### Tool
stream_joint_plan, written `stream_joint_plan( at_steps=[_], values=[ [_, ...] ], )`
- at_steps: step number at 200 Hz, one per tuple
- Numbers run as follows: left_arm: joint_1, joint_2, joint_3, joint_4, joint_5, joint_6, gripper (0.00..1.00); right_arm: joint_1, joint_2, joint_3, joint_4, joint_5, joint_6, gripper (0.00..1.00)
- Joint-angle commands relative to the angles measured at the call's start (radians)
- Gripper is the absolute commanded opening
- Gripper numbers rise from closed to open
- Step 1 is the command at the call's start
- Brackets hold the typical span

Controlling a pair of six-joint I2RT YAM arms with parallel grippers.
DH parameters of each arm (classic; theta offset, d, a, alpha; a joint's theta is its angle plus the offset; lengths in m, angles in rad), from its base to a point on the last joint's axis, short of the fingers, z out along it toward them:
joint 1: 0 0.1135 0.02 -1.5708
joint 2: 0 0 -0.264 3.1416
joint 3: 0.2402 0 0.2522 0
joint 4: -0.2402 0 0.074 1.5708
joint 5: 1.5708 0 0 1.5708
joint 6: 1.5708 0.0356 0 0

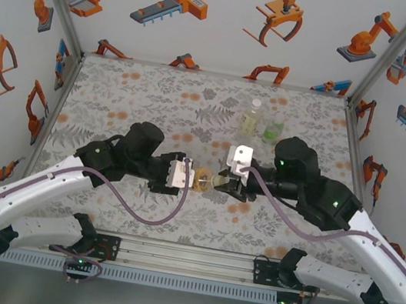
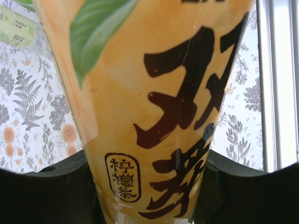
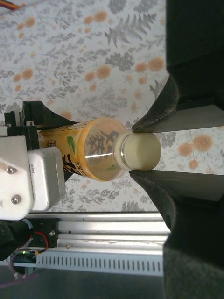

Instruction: Screw on the bottle caps

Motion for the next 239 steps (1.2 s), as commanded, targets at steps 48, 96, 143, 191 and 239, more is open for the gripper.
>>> stream_joint_plan(
  at_steps=[48,96,143,191,239],
  values=[
    [0.011,0.048,0.053,0.222,-0.025,-0.032,0.00,-0.012,0.029,-0.094,0.173,0.349,0.968,0.00],
    [0.043,0.070,0.032,0.324,0.019,0.010,0.00,-0.254,0.097,-0.154,0.186,0.112,1.635,0.00],
    [0.046,0.140,0.091,0.277,0.007,0.030,0.00,-0.275,0.115,-0.171,0.168,0.095,1.777,0.00],
    [0.051,0.127,0.080,0.263,0.027,0.055,0.00,-0.291,0.133,-0.143,0.168,0.073,1.706,0.24],
    [0.050,0.119,0.074,0.246,0.130,0.101,0.00,-0.293,0.174,-0.082,0.177,-0.004,1.593,0.29]
  ],
)
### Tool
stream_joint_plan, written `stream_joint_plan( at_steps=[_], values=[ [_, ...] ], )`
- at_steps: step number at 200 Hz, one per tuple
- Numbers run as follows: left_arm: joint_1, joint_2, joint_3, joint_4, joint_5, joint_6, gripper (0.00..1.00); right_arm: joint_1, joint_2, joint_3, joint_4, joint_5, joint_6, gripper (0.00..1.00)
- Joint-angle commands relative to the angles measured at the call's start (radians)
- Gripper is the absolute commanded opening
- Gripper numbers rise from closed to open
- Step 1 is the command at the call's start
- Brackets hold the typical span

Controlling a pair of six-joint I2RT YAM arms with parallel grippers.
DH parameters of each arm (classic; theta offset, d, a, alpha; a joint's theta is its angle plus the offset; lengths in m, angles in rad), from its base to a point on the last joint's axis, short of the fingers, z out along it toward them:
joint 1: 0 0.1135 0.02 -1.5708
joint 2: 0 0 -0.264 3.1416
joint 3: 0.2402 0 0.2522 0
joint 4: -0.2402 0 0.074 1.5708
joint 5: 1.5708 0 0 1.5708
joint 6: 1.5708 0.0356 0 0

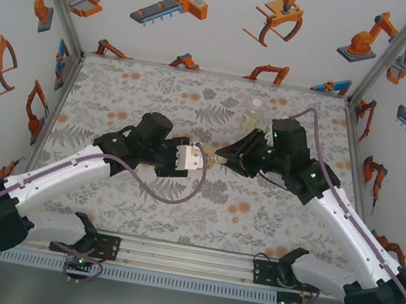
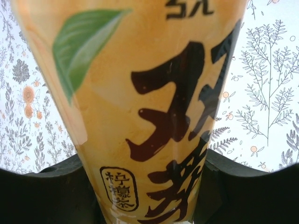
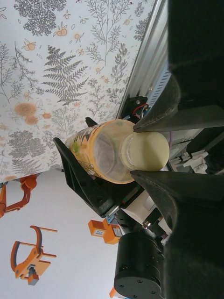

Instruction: Screw on the bottle caps

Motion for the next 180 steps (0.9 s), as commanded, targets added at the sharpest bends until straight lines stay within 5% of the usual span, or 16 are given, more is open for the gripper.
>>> stream_joint_plan(
  at_steps=[1,180],
  values=[
    [-0.039,-0.031,0.063,0.127,0.258,0.082,0.00,0.016,0.044,0.039,0.049,-0.102,-0.069,0.29],
    [0.031,-0.013,0.028,0.162,0.312,0.030,0.00,0.010,0.053,0.186,-0.098,-0.048,-0.215,0.58]
  ],
)
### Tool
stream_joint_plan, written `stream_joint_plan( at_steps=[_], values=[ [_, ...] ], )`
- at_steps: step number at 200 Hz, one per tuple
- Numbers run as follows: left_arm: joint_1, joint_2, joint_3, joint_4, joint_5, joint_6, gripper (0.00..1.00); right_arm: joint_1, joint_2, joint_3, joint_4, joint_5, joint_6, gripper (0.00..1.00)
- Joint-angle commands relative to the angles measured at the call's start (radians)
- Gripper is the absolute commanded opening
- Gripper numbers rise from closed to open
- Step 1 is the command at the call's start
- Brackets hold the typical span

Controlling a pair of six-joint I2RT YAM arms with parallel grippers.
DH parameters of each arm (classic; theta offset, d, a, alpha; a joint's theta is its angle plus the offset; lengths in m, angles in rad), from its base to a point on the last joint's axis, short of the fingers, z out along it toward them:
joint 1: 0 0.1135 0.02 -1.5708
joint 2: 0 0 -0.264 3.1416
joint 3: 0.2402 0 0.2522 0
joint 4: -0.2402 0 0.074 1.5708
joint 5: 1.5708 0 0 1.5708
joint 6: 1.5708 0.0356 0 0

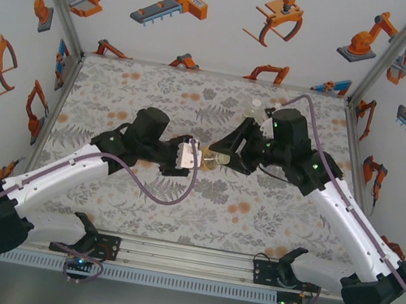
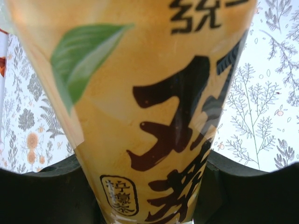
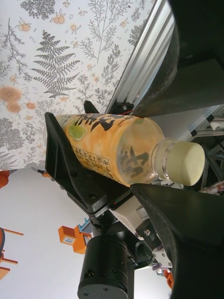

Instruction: Screw on the bottle caps

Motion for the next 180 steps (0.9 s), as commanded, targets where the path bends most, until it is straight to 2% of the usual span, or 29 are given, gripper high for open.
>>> stream_joint_plan(
  at_steps=[1,52,97,132,162,180],
  values=[
    [-0.003,-0.004,0.027,0.070,0.088,0.008,0.00,0.006,-0.002,0.057,-0.028,0.039,-0.074,0.59],
    [0.008,0.003,0.038,0.045,0.094,0.001,0.00,-0.014,-0.044,0.210,-0.138,0.117,-0.387,0.65],
    [0.014,0.017,0.059,0.005,0.136,-0.004,0.00,-0.020,-0.076,0.282,-0.155,0.155,-0.774,0.66],
    [0.013,0.019,0.057,-0.021,0.169,-0.010,0.00,-0.019,-0.095,0.279,-0.123,-0.066,-1.137,0.62],
    [0.014,0.021,0.038,-0.007,0.205,-0.030,0.00,-0.019,-0.143,0.201,-0.077,-0.288,-1.445,0.62],
    [0.012,0.034,0.038,-0.004,0.222,-0.036,0.00,-0.020,-0.166,0.165,-0.064,-0.355,-1.581,0.63]
  ],
)
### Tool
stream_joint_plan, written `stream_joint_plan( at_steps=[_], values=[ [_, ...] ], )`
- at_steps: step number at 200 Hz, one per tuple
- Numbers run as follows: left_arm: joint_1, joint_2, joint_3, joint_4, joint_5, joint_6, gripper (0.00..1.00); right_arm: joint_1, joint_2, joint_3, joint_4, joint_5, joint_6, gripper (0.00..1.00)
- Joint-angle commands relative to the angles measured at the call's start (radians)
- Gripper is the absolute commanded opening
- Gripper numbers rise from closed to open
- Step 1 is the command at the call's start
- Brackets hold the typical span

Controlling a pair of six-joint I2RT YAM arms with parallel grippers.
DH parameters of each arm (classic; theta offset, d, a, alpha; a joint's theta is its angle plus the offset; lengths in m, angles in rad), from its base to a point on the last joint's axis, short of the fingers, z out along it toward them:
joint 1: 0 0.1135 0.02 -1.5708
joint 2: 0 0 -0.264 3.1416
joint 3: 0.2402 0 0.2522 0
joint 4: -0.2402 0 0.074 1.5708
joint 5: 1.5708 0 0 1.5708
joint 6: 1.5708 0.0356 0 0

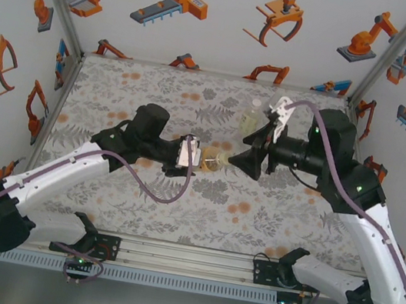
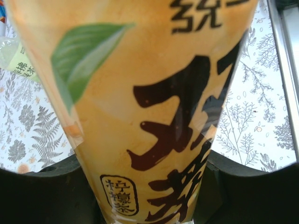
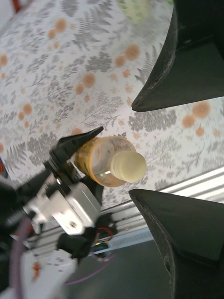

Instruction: Screw on the bottle caps

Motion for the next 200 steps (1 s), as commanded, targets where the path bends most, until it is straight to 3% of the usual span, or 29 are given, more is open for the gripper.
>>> stream_joint_plan(
  at_steps=[1,62,83,137,200],
  values=[
    [0.002,0.018,0.008,-0.010,0.072,-0.024,0.00,-0.003,-0.038,-0.039,0.044,-0.179,-0.318,0.63],
    [-0.013,0.050,0.013,-0.017,0.096,-0.012,0.00,-0.002,-0.005,-0.017,-0.045,-0.206,-0.465,0.62],
    [-0.014,0.051,0.018,-0.018,0.086,-0.010,0.00,-0.002,0.001,-0.021,-0.062,-0.205,-0.491,0.58],
    [-0.022,0.071,0.046,-0.024,0.094,-0.010,0.00,0.001,0.006,-0.067,-0.030,-0.223,-0.496,0.47],
    [-0.032,0.076,0.049,-0.025,0.085,-0.014,0.00,0.016,0.004,-0.106,-0.025,-0.190,-0.494,0.45]
  ],
)
